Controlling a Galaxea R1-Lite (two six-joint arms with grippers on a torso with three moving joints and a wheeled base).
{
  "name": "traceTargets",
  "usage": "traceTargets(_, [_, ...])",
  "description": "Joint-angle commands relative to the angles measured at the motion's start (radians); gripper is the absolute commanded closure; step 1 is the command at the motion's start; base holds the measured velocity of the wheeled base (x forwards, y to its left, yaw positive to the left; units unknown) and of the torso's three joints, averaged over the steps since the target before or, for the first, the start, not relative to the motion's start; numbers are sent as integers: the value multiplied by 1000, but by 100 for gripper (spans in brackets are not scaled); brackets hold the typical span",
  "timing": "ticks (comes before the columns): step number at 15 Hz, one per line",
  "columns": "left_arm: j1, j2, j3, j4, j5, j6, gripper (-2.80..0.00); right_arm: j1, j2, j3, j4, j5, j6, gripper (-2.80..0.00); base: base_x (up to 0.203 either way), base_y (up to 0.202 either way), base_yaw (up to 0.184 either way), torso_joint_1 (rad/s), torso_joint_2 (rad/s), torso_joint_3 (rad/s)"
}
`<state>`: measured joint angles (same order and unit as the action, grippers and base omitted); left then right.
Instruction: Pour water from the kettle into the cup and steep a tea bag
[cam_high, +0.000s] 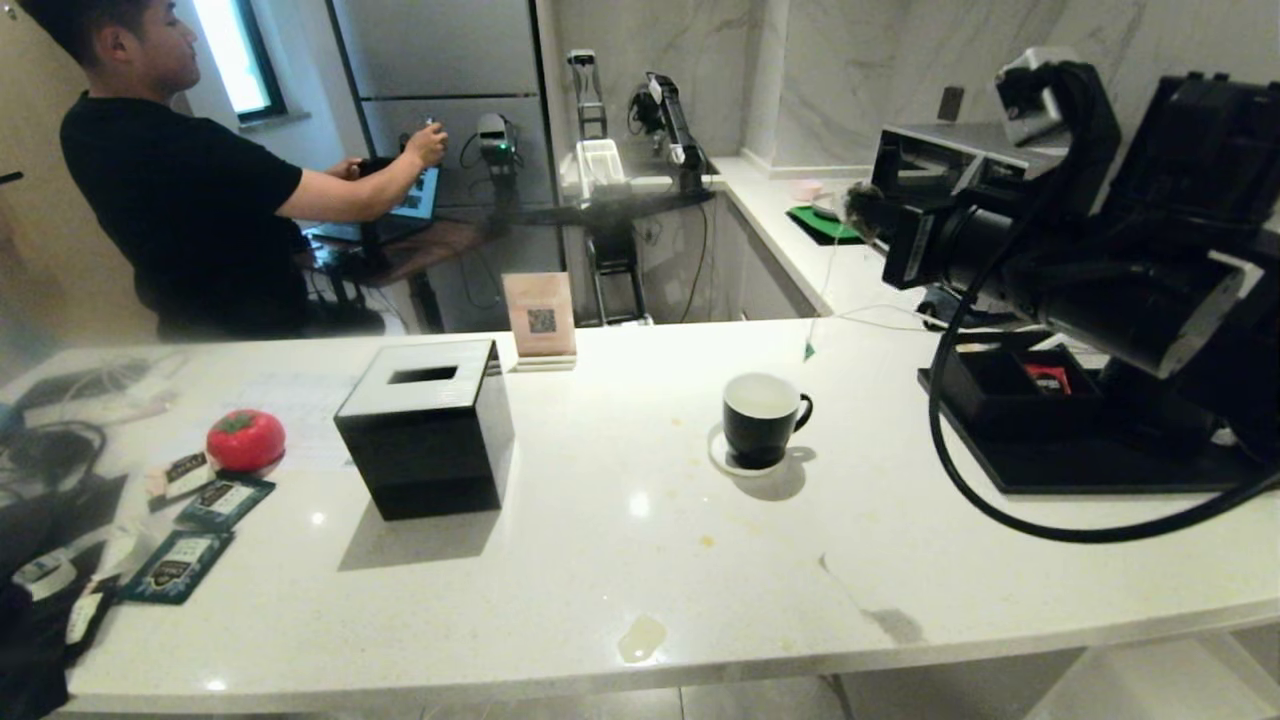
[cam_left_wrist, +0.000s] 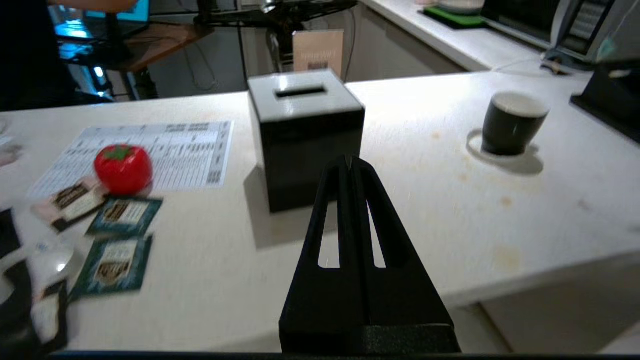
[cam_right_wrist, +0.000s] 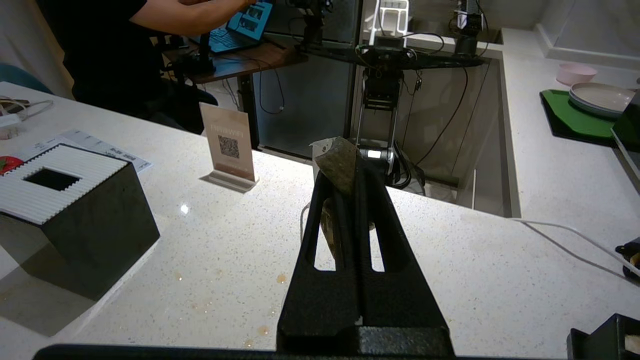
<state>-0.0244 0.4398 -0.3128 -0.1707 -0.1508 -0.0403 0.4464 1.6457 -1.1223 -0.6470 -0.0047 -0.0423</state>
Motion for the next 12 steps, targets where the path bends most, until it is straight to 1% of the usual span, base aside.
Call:
traceTargets(1, [-7, 231, -51, -94, -11, -18, 0, 2, 0, -4, -3, 2, -1, 0, 0, 0, 0, 0, 0, 0])
traceTargets(2, [-27, 289, -69, -142, -22, -26, 0, 2, 0, -6, -3, 1, -1, 0, 0, 0, 0, 0, 0, 0])
traceTargets(3, [-67, 334, -90, -174, -32, -30, 0, 2, 1, -13, -2, 2, 0, 0, 0, 0, 0, 0, 0, 0])
traceTargets(5, [-177, 407, -129, -201, -39, -33, 0, 2, 5, -32, 1, 3, 1, 0, 0, 0, 0, 0, 0, 0])
traceTargets(7, [-263, 466, -143, -219, -41, -34, 0, 0, 8, -52, 9, 7, 1, 0, 0, 0, 0, 0, 0, 0])
traceTargets(9, [-307, 539, -149, -285, -41, -55, 0, 0, 8, -72, 32, 17, 1, 0, 0, 0, 0, 0, 0, 0])
traceTargets(12, [-355, 699, -185, -413, -40, -92, 0, 0, 9, -97, 59, 20, 1, 0, 0, 0, 0, 0, 0, 0])
